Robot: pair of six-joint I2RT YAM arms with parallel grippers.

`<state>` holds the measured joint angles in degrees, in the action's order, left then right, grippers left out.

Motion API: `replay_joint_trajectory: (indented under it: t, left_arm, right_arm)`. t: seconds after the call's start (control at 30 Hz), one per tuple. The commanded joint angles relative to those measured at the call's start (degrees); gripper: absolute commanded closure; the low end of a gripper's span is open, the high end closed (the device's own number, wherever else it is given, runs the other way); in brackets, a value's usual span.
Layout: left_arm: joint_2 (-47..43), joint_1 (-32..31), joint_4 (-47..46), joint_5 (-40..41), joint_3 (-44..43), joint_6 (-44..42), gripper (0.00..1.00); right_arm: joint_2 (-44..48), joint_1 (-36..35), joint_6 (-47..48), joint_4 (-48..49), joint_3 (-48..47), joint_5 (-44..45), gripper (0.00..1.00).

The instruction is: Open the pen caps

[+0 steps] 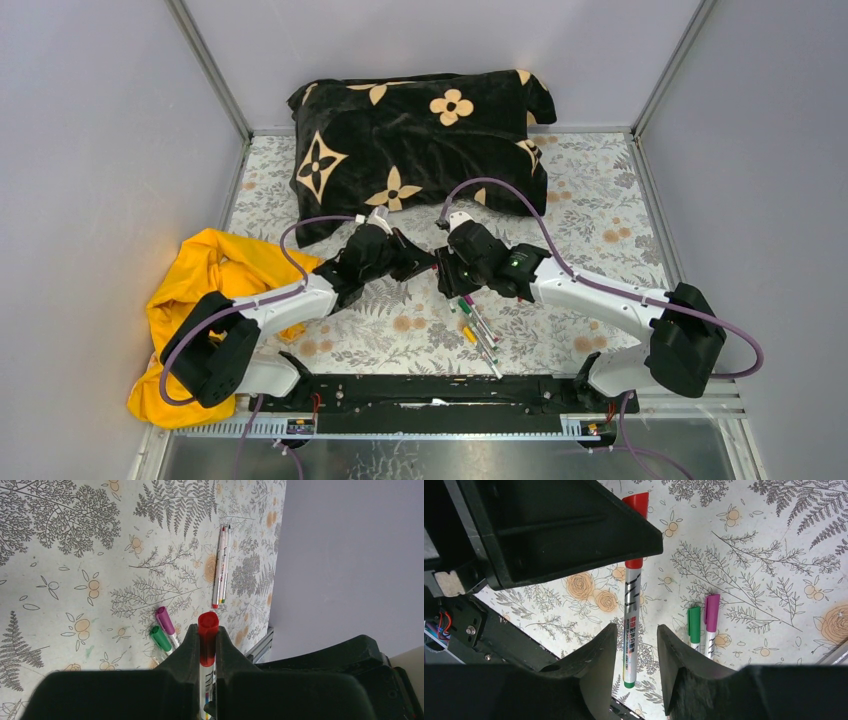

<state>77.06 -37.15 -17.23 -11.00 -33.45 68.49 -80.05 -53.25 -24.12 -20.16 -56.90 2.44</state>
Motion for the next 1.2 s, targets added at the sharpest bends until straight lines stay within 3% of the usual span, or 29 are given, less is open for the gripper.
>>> replay_joint_trajectory:
  t: [0.0,0.83,1.17]
  left_arm:
    - [-1.06,-0.29,0.32,0.19,-2.13,0.88,1.00]
    - [-0.35,-0.25,-1.05,-2.52,-2.44,0.94,1.00]
    - [0.02,-0.28,-1.05,-2.62,-3.07,0.86,1.00]
  right_arm:
    - [0.90,-0.62,1.32,2.83,-0.04,2.22,0.57]
    - [-4.25,-0.71,3.27,5.04,-3.62,1.49,0.63]
    - [-5.53,-0.71,3.44,5.14,-4.36,1.26,0.77]
